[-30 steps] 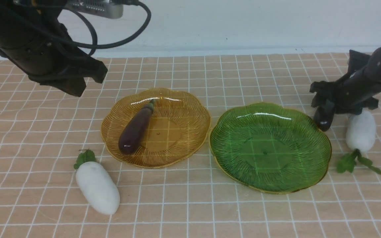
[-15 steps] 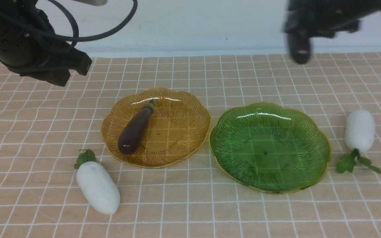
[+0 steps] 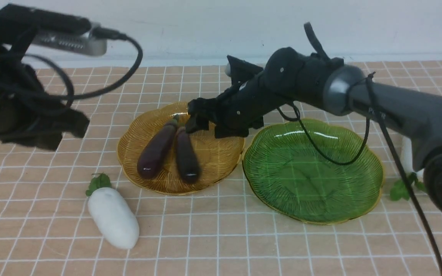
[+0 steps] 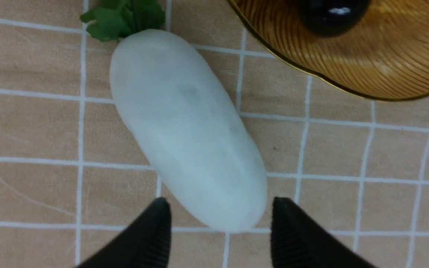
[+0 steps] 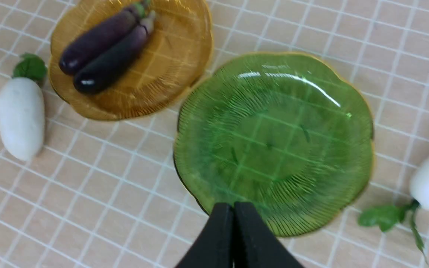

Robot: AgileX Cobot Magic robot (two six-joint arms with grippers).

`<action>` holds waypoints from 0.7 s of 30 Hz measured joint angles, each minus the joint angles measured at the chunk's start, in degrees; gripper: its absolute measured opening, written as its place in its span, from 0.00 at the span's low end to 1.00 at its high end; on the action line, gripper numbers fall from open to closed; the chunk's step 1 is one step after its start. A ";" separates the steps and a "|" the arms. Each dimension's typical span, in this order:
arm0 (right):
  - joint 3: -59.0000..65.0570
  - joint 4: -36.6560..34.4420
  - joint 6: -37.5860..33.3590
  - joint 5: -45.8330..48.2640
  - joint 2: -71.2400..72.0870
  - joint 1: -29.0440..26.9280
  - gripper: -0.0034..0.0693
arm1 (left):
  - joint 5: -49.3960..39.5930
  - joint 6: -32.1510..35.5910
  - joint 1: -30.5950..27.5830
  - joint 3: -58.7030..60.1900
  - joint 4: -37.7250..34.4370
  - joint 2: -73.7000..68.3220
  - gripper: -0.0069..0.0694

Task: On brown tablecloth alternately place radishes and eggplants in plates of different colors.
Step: 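Pick up the white radish and place it on the plate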

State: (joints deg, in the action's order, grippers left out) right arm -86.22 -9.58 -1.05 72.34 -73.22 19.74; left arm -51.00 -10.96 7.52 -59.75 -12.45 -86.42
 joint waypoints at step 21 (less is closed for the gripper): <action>13.95 2.25 -0.55 -3.68 11.80 0.00 0.03 | 7.30 -2.29 -0.10 -0.59 5.07 -17.03 0.66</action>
State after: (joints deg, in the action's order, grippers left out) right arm -72.26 -7.33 -1.59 68.66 -61.42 19.74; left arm -43.71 -13.25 7.42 -60.34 -7.37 -103.45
